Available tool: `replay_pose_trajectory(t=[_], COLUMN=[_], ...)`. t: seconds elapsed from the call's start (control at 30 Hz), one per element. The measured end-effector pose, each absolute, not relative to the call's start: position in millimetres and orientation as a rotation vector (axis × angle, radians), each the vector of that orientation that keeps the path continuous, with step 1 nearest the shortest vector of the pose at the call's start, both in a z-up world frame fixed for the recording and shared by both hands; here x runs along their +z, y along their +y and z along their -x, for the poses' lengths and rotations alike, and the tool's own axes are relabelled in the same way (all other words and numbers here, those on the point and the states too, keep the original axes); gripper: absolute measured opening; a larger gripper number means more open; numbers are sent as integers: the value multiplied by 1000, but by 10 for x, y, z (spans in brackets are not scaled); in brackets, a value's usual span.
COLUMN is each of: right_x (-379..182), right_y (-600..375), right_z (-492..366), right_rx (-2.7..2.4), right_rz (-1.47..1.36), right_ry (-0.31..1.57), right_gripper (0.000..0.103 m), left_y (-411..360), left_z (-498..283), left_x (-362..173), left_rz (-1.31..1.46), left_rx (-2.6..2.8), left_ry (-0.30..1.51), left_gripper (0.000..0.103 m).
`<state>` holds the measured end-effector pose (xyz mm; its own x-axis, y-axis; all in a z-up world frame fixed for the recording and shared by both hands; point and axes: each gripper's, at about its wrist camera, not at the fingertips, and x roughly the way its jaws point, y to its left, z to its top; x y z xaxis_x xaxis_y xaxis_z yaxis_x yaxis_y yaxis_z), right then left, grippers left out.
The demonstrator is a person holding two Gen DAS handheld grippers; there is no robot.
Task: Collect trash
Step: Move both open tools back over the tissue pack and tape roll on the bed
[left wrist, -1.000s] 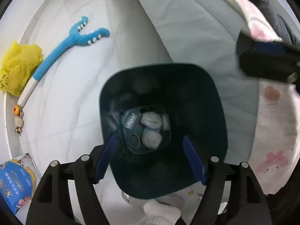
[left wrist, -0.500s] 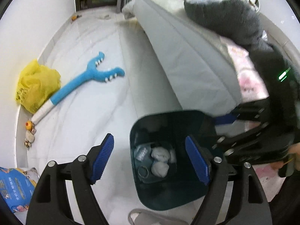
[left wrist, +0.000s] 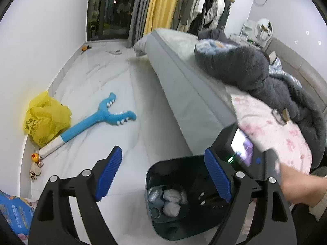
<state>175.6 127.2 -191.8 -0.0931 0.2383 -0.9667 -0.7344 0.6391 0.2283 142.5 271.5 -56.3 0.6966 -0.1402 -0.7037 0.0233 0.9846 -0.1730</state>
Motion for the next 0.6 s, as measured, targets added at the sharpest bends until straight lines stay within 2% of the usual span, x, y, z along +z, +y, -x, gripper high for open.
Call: replay_pose_trajectory(t=[0.2, 0.6], right_x=[-1988, -1627], right_y=[1213, 1136], right_z=[-1662, -1693], right_rx=[835, 845], right_rz=[517, 478], right_ry=[1478, 1392], right_gripper=[73, 84], left_y=[2642, 2389], left_z=[-1377, -1345], left_x=[-297, 24], left_rz=[131, 105], left_rx=[-103, -134], left_ry=[705, 606], left_gripper=[86, 87])
